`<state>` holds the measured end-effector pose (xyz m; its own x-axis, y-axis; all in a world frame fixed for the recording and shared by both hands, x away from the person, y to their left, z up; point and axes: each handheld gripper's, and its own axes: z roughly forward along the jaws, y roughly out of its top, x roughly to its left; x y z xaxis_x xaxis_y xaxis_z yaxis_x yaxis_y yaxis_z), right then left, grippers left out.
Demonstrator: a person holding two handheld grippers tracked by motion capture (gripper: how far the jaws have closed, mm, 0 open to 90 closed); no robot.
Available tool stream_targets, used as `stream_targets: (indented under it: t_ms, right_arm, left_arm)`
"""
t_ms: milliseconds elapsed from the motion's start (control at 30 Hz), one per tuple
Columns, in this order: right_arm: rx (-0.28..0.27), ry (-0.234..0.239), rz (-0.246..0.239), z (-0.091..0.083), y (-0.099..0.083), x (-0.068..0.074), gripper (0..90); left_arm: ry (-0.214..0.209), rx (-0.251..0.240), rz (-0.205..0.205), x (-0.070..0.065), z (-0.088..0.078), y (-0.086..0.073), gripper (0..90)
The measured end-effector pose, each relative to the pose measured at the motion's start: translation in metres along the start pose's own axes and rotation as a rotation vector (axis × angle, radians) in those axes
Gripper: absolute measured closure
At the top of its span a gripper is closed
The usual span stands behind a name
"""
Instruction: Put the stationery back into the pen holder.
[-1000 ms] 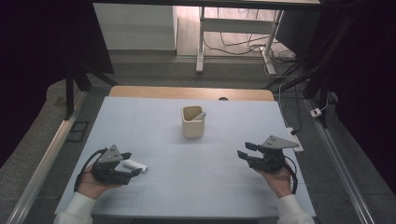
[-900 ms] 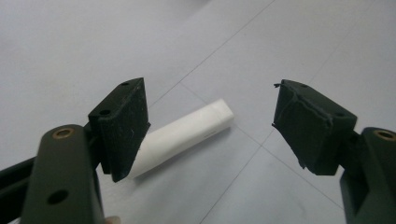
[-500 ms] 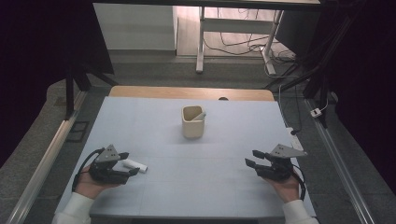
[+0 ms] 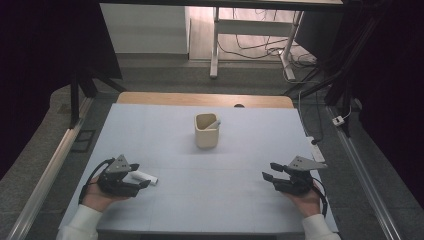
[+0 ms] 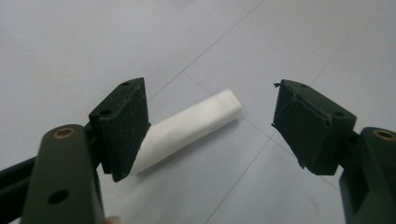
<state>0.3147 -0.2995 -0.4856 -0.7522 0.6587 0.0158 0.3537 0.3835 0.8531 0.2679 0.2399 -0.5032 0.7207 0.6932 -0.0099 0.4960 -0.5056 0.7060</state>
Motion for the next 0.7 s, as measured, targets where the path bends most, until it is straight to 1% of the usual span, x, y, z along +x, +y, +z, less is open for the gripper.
stream_targets:
  t_ms: [33, 133, 267, 433, 600, 700]
  right_arm:
    - [0.000, 0.005, -0.001, 0.000, 0.000, -0.001, 47.1]
    - [0.000, 0.001, 0.003, -0.002, -0.002, -0.003, 47.0]
    - [-0.002, -0.003, 0.015, -0.004, -0.005, -0.007, 47.0]
    - [0.002, -0.009, 0.022, -0.006, -0.006, -0.010, 46.9]
    - [0.014, -0.012, 0.022, -0.006, -0.008, -0.011, 46.8]
    - [0.016, -0.012, 0.021, -0.006, -0.008, -0.011, 46.7]
  left_arm:
    - [0.002, 0.010, 0.008, 0.001, 0.000, 0.001, 26.3]
    - [0.007, 0.042, 0.029, 0.006, 0.000, 0.003, 26.6]
    - [0.011, 0.059, 0.043, 0.014, -0.002, 0.008, 27.4]
    - [0.011, 0.098, 0.072, 0.022, 0.000, 0.015, 27.6]
    - [0.009, 0.137, 0.111, 0.031, 0.003, 0.020, 28.1]
    - [0.005, 0.167, 0.142, 0.036, 0.004, 0.023, 28.2]
